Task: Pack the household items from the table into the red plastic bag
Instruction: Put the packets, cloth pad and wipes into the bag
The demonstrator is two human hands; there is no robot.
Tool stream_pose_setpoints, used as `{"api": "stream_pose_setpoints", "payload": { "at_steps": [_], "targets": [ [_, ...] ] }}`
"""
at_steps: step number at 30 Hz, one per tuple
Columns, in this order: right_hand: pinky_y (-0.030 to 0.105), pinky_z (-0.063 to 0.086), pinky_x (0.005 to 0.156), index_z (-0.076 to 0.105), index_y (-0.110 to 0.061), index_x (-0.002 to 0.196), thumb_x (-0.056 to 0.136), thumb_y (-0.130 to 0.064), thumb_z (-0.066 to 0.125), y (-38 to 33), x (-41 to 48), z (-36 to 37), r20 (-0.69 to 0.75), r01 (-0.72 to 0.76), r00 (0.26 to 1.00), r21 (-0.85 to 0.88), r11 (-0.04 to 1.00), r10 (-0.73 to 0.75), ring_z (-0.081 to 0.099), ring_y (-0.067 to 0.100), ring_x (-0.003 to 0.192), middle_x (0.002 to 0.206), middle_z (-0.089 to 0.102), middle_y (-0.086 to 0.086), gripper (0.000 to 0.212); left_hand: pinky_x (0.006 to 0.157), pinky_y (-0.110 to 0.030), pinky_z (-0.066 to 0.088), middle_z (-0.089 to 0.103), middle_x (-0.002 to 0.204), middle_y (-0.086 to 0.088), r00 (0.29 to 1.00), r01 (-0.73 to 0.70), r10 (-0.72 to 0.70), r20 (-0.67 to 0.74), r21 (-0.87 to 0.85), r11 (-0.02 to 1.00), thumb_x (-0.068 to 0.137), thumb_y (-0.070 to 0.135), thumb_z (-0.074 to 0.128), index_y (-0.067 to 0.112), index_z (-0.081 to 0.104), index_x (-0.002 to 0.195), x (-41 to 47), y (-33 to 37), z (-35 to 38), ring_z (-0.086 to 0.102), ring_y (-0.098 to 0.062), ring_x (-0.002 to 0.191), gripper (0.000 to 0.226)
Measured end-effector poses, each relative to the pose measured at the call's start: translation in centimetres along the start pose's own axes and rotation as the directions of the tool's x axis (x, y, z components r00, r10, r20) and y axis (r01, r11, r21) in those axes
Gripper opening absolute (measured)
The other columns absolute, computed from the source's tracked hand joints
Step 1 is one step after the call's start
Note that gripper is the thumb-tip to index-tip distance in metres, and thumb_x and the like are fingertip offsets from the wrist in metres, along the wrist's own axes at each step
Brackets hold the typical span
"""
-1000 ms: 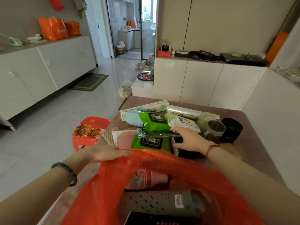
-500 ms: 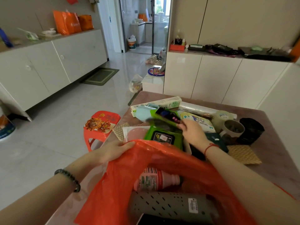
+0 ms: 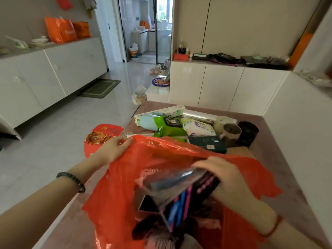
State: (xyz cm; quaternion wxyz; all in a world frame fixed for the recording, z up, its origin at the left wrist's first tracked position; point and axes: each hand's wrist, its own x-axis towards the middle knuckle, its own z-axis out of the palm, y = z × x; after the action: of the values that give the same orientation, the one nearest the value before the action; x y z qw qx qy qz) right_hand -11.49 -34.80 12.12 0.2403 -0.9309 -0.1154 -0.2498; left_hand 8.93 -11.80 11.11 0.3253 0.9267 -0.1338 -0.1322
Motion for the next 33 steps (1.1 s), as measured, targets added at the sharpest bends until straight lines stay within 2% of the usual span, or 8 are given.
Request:
{"api": "stream_pose_setpoints", "payload": {
  "at_steps": [3,5,8,12,17,23,29,33],
  "targets": [
    [0.019,0.042,0.053,0.064,-0.028,0.095,0.038,-0.013,0.075,1.2,-1.5,3.2,0.267,0.044,0.962,-0.329,0.943,0.049,0.051,0.008,0.07,0.075,0.058,-0.008,0.06,0.081,-0.032,0.044,0.066,0.103,-0.008,0.989,-0.064,0.08,-0.12,0.136,0.989,0.089,0.055,0.042,0.011,0.06,0.107,-0.1,0.7,-0.3,0.06,-0.024,0.096,0.051],
    [0.027,0.046,0.068,0.063,-0.027,0.11,0.05,-0.015,0.077,1.0,-1.5,4.4,0.382,0.031,0.913,-0.416,0.909,0.144,0.057,0.015,0.087,0.095,0.058,-0.003,0.063,0.086,-0.032,0.044,0.065,0.105,-0.003,0.931,-0.237,0.282,-0.231,0.204,0.95,0.084,0.061,0.042,0.013,0.057,0.112,-0.8,2.0,0.0,0.059,-0.019,0.099,0.057],
    [0.03,0.032,0.1,0.04,-0.027,0.137,0.087,-0.034,0.054,1.7,-1.6,4.6,0.569,-0.051,0.806,-0.21,0.976,0.165,0.042,0.018,0.121,0.132,0.045,-0.001,0.052,0.093,-0.025,0.04,0.061,0.108,0.005,0.808,-0.554,0.566,-0.165,0.116,0.825,0.074,0.074,0.035,0.014,0.055,0.115,-2.9,5.0,1.2,0.054,-0.007,0.102,0.076],
    [0.01,0.04,0.09,0.065,-0.022,0.113,0.084,-0.038,0.061,3.1,0.0,2.0,0.442,-0.201,0.894,0.26,0.944,0.068,0.058,-0.002,0.1,0.11,0.067,-0.008,0.034,0.098,-0.016,0.036,0.061,0.118,0.003,0.616,-0.78,0.757,0.217,0.038,0.624,0.082,0.067,0.031,0.015,0.055,0.121,-4.7,7.9,4.8,0.05,-0.002,0.108,0.069],
    [0.018,0.044,0.097,0.057,-0.031,0.118,0.083,-0.024,0.066,9.0,2.3,-0.8,0.088,-0.368,0.929,0.154,0.917,0.358,0.052,-0.007,0.107,0.116,0.056,-0.019,0.037,0.113,-0.034,0.028,0.044,0.141,0.002,0.632,-0.775,0.705,0.322,0.281,0.567,0.086,0.06,0.033,0.024,0.038,0.138,-1.0,9.2,9.8,0.037,-0.013,0.132,0.064],
    [0.03,0.04,0.102,0.047,-0.029,0.131,0.086,-0.043,0.055,15.1,0.1,3.4,0.701,-0.254,0.622,-0.241,0.937,0.349,0.051,0.015,0.12,0.132,0.054,-0.002,0.048,0.095,-0.039,0.042,0.057,0.127,-0.01,0.687,-0.726,0.396,0.609,0.552,0.41,0.092,0.026,0.045,0.019,0.044,0.132,3.6,9.3,13.6,0.053,-0.03,0.118,0.04],
    [0.02,0.043,0.089,0.058,-0.019,0.119,0.084,-0.041,0.06,20.3,1.7,4.6,0.196,-0.539,0.814,-0.098,0.837,0.547,0.056,0.009,0.107,0.123,0.062,0.001,0.041,0.093,-0.033,0.046,0.06,0.122,-0.004,0.803,-0.492,0.284,0.524,0.314,0.812,0.085,0.015,0.048,0.023,0.045,0.132,6.9,8.4,14.7,0.056,-0.023,0.112,0.047],
    [0.038,0.021,0.115,0.016,-0.024,0.146,0.077,-0.031,0.07,22.8,5.2,5.8,0.369,-0.369,0.758,-0.438,0.82,0.538,0.019,0.024,0.141,0.154,0.019,0.004,0.089,0.097,-0.032,0.045,0.053,0.124,-0.001,0.805,-0.255,0.251,0.537,-0.069,0.965,0.08,0.02,0.054,0.023,0.037,0.137,8.5,9.1,15.1,0.055,-0.021,0.112,0.059]
  ]
}}
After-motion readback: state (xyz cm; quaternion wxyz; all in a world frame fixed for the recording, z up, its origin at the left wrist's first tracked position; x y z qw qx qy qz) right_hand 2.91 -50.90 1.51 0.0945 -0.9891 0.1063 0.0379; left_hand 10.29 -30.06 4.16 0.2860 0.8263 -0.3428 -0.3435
